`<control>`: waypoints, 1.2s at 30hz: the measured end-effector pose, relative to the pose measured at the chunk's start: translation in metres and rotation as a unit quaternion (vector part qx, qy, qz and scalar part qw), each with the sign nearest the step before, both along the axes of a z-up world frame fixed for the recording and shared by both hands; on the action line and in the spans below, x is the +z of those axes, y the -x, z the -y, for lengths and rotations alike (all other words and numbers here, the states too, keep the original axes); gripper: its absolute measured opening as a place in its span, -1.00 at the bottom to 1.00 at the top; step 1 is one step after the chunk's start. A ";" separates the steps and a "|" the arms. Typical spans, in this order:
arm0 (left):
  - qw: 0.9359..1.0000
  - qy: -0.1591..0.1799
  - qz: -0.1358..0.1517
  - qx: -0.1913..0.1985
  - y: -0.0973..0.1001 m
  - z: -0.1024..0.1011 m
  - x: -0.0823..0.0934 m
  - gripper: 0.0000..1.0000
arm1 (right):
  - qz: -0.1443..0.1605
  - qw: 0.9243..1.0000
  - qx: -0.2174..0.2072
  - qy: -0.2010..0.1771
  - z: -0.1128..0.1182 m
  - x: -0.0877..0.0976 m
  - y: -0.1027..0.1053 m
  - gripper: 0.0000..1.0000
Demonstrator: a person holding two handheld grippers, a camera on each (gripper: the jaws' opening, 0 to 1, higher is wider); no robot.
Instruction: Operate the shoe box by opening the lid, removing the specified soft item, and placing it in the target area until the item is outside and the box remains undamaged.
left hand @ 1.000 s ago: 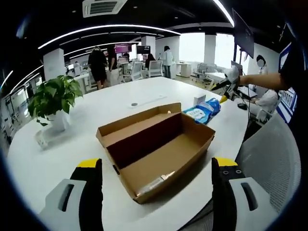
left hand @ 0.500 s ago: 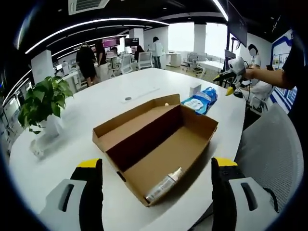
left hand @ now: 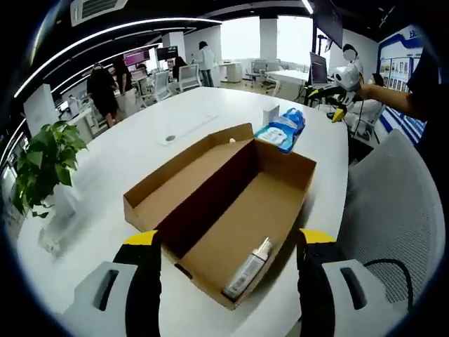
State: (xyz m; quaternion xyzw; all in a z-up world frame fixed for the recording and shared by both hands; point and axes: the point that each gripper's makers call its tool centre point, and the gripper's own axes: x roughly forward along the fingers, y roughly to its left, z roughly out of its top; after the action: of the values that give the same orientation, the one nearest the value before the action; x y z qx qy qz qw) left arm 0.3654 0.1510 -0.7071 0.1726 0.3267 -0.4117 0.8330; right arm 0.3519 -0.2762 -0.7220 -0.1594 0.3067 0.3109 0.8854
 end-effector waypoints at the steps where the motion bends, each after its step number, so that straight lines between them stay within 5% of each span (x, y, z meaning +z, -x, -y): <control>1: 1.000 -0.006 -0.002 -0.007 -0.002 0.001 -0.002 0.61 | 0.000 1.000 -0.002 -0.002 -0.001 0.000 0.003 0.99; 16: 0.993 -0.075 -0.050 -0.080 -0.013 0.009 -0.030 0.57 | 0.021 0.999 -0.029 -0.020 -0.015 0.012 0.033 0.99; 29: 0.973 -0.143 -0.095 -0.153 -0.013 0.015 -0.058 0.51 | 0.039 0.998 -0.037 -0.036 -0.037 0.035 0.061 0.99; 36: 0.954 -0.187 -0.127 -0.197 -0.010 0.014 -0.073 0.48 | 0.044 0.998 -0.037 -0.037 -0.045 0.043 0.070 0.99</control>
State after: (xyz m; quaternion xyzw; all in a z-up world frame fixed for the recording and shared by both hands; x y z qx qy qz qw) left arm 0.3756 0.1370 -0.7805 0.3325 0.4606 -0.5176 0.6398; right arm 0.2821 -0.2315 -0.6787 -0.1289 0.2619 0.2820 0.9139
